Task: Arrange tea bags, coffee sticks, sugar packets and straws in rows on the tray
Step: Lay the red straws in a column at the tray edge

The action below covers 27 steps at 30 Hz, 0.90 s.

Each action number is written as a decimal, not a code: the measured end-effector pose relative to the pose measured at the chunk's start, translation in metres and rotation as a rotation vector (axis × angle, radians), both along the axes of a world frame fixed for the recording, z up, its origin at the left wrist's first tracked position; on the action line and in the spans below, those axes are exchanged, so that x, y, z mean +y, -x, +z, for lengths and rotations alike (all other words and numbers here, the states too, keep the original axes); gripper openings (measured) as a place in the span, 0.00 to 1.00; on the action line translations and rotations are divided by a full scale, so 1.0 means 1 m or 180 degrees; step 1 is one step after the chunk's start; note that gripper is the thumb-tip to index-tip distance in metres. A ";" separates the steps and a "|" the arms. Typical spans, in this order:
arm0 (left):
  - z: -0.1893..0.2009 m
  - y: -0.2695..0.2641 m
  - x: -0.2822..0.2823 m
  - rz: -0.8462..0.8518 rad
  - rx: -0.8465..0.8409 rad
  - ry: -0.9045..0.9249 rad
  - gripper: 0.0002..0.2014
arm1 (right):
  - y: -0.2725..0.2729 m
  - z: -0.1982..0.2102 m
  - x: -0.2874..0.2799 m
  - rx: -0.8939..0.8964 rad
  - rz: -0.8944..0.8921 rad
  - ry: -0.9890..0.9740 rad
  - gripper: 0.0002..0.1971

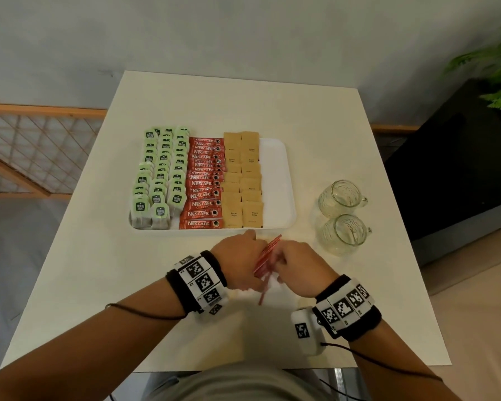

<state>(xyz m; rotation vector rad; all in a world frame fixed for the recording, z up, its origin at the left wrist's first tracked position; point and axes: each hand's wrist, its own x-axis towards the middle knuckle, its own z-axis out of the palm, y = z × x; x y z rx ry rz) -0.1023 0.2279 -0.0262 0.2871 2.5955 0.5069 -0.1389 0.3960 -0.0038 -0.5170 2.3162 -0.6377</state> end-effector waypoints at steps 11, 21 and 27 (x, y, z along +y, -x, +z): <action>-0.017 -0.020 -0.025 0.0138 0.0252 0.0062 0.39 | -0.009 -0.003 -0.018 -0.0130 0.0674 0.0134 0.17; -0.011 -0.022 -0.032 0.0113 0.0143 0.0014 0.28 | -0.006 -0.011 -0.017 0.0198 0.0755 0.0384 0.13; -0.007 -0.029 -0.038 0.0131 0.0153 0.0005 0.20 | 0.000 -0.016 -0.025 0.1017 0.1122 0.0013 0.23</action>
